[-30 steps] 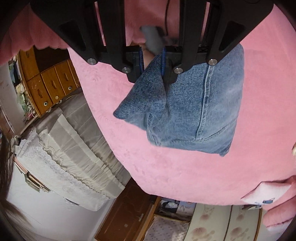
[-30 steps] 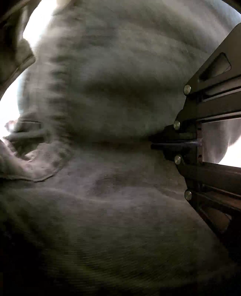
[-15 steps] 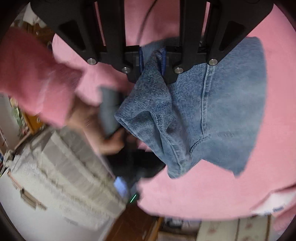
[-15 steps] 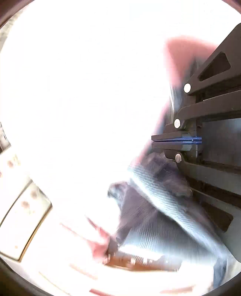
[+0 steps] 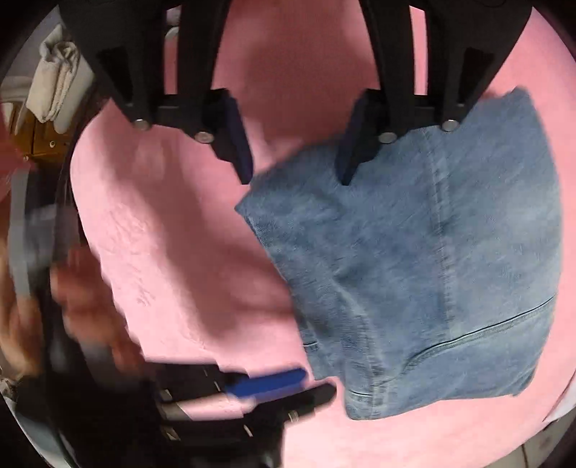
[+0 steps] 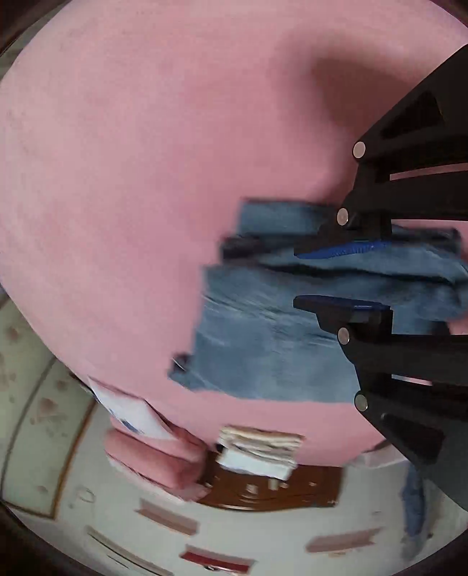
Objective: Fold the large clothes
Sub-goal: 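Press and square the folded jacket bundle with both grippers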
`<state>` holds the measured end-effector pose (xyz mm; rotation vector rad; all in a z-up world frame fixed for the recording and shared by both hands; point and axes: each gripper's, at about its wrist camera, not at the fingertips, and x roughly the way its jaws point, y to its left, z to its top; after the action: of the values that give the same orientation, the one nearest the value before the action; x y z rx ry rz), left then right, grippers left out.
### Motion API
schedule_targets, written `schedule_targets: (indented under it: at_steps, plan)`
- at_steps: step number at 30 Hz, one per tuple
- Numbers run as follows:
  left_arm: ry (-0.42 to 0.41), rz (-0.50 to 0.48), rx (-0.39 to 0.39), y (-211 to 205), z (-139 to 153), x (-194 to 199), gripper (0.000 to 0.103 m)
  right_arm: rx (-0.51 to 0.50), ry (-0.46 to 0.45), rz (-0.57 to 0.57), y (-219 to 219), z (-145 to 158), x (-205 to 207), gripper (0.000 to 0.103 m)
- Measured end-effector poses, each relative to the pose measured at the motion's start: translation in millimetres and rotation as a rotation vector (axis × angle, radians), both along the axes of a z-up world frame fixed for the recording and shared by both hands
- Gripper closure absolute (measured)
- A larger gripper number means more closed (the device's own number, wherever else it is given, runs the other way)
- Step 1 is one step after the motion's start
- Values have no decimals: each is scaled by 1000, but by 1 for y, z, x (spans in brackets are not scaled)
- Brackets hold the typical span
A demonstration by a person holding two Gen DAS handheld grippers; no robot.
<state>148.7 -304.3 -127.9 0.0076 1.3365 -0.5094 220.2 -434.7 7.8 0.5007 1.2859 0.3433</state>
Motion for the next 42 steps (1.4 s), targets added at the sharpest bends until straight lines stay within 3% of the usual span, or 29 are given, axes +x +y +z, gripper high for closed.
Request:
schedule_targets:
  at_steps: [3, 6, 9, 10, 11, 12, 13, 14, 17, 21, 24, 27, 29, 33, 35, 37, 38, 39, 41, 42]
  plan:
    - [-6, 80, 7, 33, 17, -7, 45, 0, 35, 54, 22, -5, -22, 60]
    - [-13, 184, 22, 72, 29, -5, 41, -56, 68, 99, 51, -17, -37, 58]
    - [-47, 265, 70, 106, 33, 3, 37, -218, 62, 125, 72, -24, -50, 58]
    - [-44, 282, 93, 109, 33, 9, 37, -228, 40, 127, 77, -26, -52, 58]
    - [-35, 306, 120, 118, 29, 14, 37, -224, 25, 122, 81, -30, -55, 63]
    - [-26, 328, 134, 126, 26, 19, 37, -214, 16, 118, 83, -31, -57, 85]
    - [-21, 345, 147, 131, 24, 22, 37, -236, 5, 112, 95, -38, -55, 97]
    - [-16, 357, 158, 129, 22, 24, 37, -291, -19, 100, 98, -34, -58, 99]
    - [-5, 373, 164, 128, 22, 22, 37, -360, -86, 78, 100, -18, -66, 100]
    - [5, 387, 164, 136, 19, 20, 36, -411, -79, 68, 88, 6, -79, 101]
    - [39, 391, 170, 144, 11, 18, 36, -472, -33, 53, 90, -8, -84, 101]
    - [65, 413, 162, 152, 2, 19, 36, -446, 63, -48, 75, -33, -87, 101]
    - [78, 428, 159, 159, -3, 21, 37, -434, 82, -100, 73, -40, -90, 101]
    - [52, 449, 162, 159, -1, 16, 37, -542, 71, -73, 94, -34, -92, 101]
    - [24, 462, 150, 161, 0, 14, 37, -580, 36, -83, 104, -19, -97, 100]
    - [37, 470, 127, 162, -3, 12, 37, -711, -37, -51, 124, -4, -103, 101]
    - [59, 477, 107, 162, -7, 12, 42, -781, -77, -46, 131, 4, -106, 101]
    - [80, 489, 95, 164, -12, 11, 54, -818, -127, -39, 138, 14, -109, 101]
    - [107, 510, 75, 169, -17, 10, 62, -768, -191, -32, 141, 38, -115, 101]
    - [101, 513, 70, 171, -18, 7, 63, -687, -197, -23, 144, 45, -115, 101]
